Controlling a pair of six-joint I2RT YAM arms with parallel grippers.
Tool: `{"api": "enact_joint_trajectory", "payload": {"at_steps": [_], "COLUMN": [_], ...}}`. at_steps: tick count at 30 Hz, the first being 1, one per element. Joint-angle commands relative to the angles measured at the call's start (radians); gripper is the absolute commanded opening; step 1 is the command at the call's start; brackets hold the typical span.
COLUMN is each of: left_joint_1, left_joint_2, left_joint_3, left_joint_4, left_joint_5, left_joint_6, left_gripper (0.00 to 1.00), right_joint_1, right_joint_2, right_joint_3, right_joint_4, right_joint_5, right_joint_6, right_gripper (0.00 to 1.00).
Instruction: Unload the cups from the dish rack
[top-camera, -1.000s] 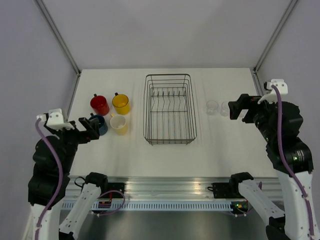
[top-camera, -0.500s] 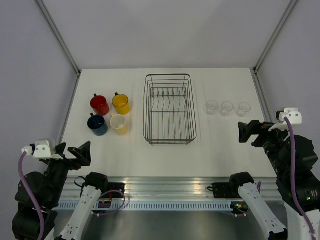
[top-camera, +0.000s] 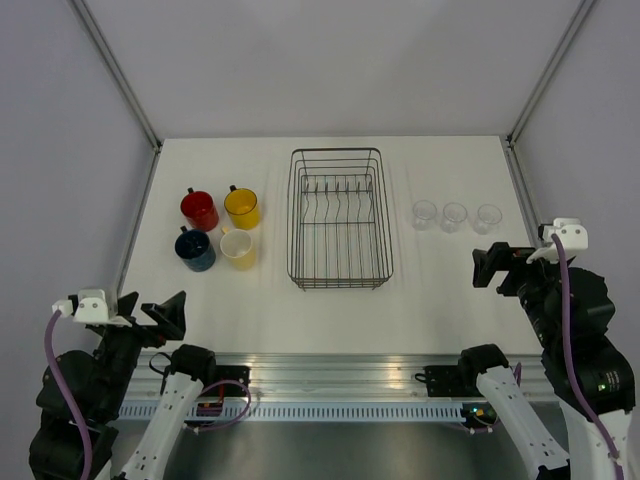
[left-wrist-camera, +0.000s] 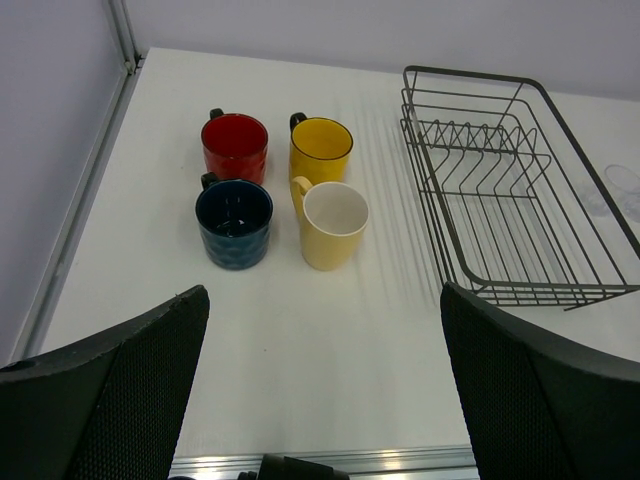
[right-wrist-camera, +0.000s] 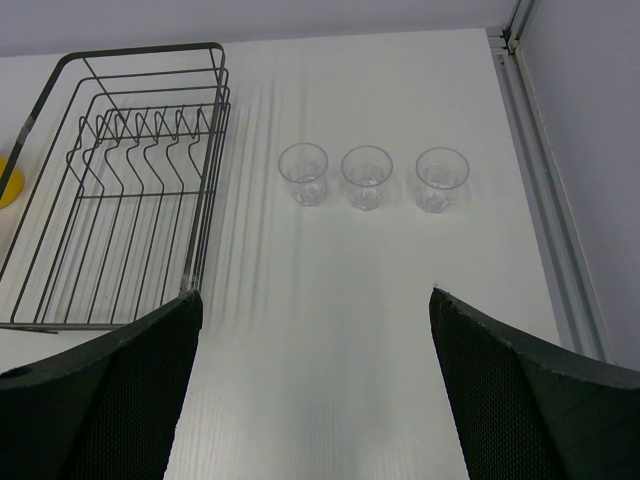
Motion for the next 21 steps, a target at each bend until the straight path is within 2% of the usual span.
{"api": "enact_joint_trajectory", "payload": {"at_steps": [1, 21], "left_joint_1": [-0.003, -0.003], "left_joint_2": [-0.010, -0.030], "left_joint_3": [-0.014, -0.066], "left_joint_4": [0.025, 0.109], "left_joint_5": [0.017, 0.006], "left_joint_6": [0.000, -0.002], "left_gripper": [1.00, 1.00], "right_joint_1": [0.004, 0.004], "right_joint_2": [0.010, 0.064], "right_joint_3": [-0.027, -0.058], "right_joint_4": [0.037, 0.111], "right_joint_5": [0.028, 0.045], "right_joint_6": [-0.001, -0.004], "right_gripper": [0.98, 0.98]}}
